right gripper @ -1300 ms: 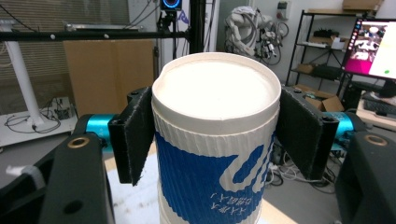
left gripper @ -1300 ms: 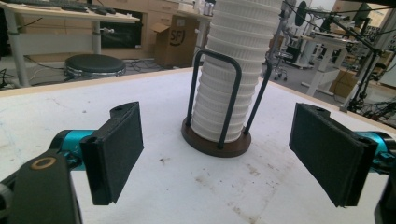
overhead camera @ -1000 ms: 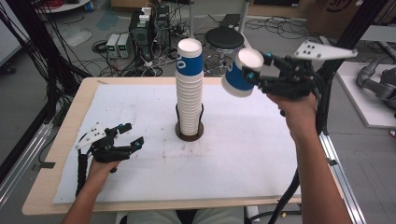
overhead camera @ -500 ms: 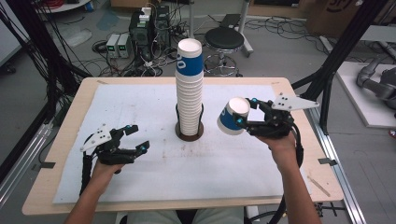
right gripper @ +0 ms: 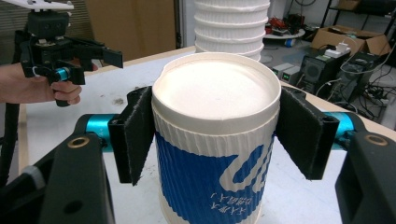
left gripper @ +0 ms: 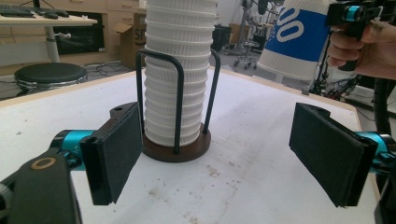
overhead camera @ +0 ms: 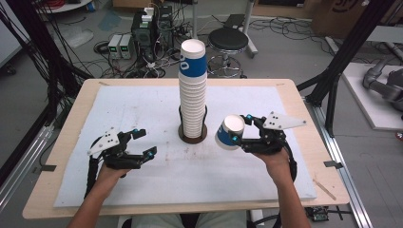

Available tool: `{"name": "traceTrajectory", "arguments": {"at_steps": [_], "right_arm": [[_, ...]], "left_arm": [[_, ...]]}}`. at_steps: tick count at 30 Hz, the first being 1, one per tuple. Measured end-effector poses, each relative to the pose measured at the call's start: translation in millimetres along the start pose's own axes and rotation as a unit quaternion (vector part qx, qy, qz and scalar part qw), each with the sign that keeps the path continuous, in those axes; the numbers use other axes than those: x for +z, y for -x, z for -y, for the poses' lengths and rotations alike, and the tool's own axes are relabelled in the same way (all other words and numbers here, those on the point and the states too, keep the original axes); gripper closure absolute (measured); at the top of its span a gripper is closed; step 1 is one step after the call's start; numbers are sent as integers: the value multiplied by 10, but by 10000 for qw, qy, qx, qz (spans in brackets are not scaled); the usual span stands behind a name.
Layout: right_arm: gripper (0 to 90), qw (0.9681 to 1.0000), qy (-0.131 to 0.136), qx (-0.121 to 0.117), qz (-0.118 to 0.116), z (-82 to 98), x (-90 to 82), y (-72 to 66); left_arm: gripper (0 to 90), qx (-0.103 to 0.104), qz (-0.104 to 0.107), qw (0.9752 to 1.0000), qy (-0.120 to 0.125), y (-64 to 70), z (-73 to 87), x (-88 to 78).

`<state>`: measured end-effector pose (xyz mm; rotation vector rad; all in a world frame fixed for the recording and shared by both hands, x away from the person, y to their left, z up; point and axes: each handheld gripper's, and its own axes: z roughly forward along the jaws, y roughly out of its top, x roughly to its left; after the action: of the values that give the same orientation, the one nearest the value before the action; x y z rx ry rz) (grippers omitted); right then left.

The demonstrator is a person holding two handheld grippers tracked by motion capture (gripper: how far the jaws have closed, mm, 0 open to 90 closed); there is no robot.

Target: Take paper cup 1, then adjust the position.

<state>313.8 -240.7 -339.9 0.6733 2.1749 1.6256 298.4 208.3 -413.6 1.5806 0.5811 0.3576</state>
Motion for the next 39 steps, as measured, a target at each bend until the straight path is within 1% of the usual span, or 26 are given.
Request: {"name": "traceTrajectory", "arguments": {"at_steps": [2,3,5,6,11,18,19,22,24,27,31,34,35,37,39], "right_arm": [[322,9999,-106,-21,-16,-7,14,-10],[322,9999,-99,-72,-35,-13,13,-13],[322,9999,-66,-34,-98,-22,6,-26],[322,9999,-54,-52,-114,-26,5,-31],[321,9999,-54,-52,-136,-18,21,-44],[322,9998,-58,-70,-194,-22,39,-77],[322,9997,-53,-107,-204,-21,41,-79],[322,9997,-74,-80,-240,-9,41,-93],[321,9995,-81,-40,-291,1,37,-98],[321,9994,-68,2,-332,15,42,-108],[320,9991,-98,-21,-419,18,74,-129],[320,9984,-105,-44,-560,12,108,-173],[319,9981,-100,-84,-600,9,125,-185],[319,9974,-111,-97,-700,5,160,-214],[319,9967,-98,-88,-797,8,193,-235]], "left_arm": [[174,6,22,10000,-22,1,-1,5],[174,1,13,10000,-17,2,0,6],[174,15,3,10000,-9,-2,-4,5],[174,14,9,10000,-6,-1,-7,4],[174,50,30,10000,17,13,-30,9],[174,81,139,9999,19,22,-43,45],[174,88,154,9998,19,26,-46,50],[174,109,214,9997,27,40,-57,68],[174,124,217,9997,13,54,-62,82],[172,137,293,9995,-28,86,-68,110],[172,185,422,9989,-62,149,-81,145],[172,196,552,9982,-109,199,-78,176],[173,209,601,9979,-124,212,-76,189],[172,258,668,9973,-171,242,-74,214],[172,265,742,9967,-188,273,-69,235]]}}
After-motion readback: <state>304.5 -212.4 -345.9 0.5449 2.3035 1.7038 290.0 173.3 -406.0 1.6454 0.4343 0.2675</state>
